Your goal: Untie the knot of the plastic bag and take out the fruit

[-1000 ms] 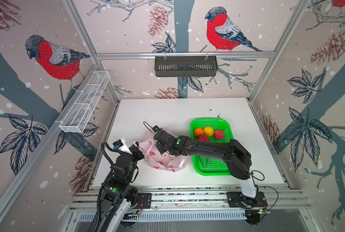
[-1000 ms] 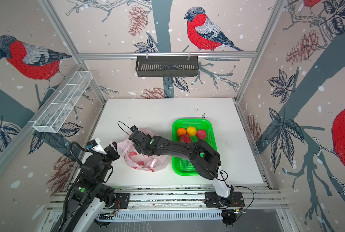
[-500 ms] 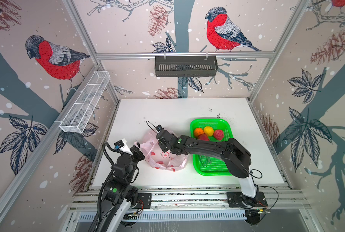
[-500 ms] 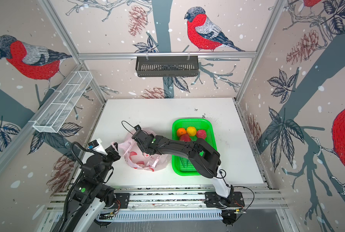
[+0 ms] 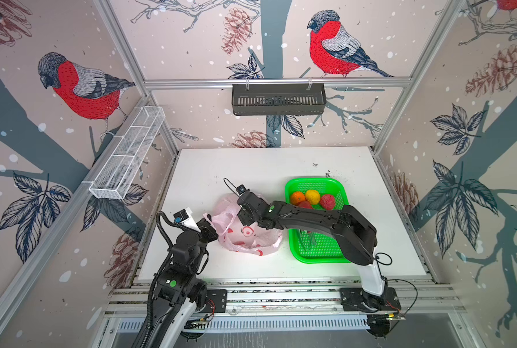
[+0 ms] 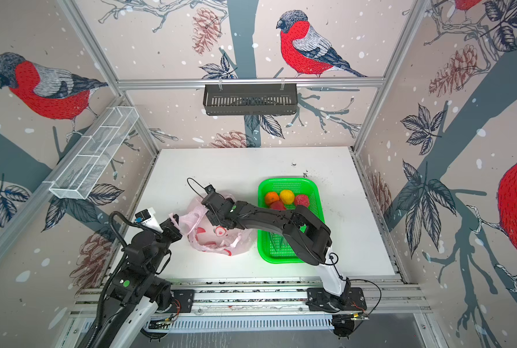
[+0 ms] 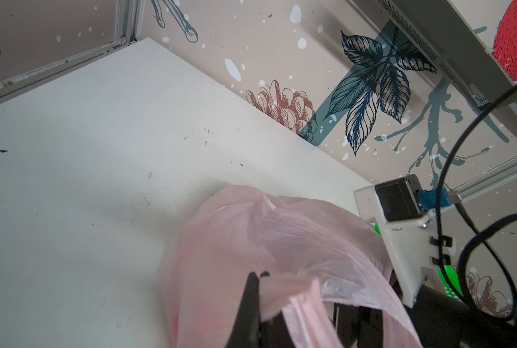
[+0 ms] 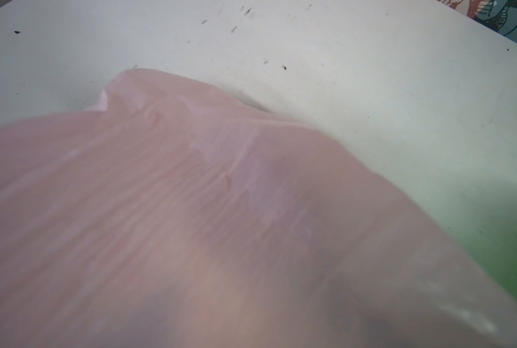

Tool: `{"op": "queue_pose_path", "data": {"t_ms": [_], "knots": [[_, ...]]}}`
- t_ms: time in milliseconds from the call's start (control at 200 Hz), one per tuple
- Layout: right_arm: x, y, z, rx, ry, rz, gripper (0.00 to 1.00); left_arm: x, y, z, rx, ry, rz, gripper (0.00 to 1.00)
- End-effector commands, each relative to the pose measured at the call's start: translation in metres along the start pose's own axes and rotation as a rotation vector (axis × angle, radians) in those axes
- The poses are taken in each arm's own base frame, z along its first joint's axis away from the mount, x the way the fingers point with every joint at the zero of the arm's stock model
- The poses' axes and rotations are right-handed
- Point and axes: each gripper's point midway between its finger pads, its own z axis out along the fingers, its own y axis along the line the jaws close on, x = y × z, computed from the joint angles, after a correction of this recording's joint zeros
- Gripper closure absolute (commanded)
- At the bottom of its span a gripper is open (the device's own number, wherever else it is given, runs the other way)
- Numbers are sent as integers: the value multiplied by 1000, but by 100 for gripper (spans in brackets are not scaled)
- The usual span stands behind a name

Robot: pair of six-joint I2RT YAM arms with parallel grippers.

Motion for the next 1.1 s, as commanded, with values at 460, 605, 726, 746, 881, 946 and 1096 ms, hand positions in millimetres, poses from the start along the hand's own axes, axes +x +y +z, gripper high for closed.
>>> {"op": "queue_pose_path", "data": {"t_ms": [460,605,726,746,881,946,1096], "knots": [[-11,20,6,-193,-34,6,3,-12,-19,1,78,-32,13,100],[-10,20,10,-224,-25,20,2,-12,-20,2,83,-31,19,100],[-10,21,13,-248,-19,28,1,-12,-20,3,86,-31,25,100],[-9,22,13,-253,-15,29,1,-11,-21,2,88,-30,26,100],[-7,21,17,-261,-6,31,1,-10,-20,3,86,-30,27,100],[-6,20,19,-259,0,33,1,-10,-20,3,88,-31,26,100],[-3,19,23,-253,15,33,1,-10,-20,4,88,-30,26,100]]}}
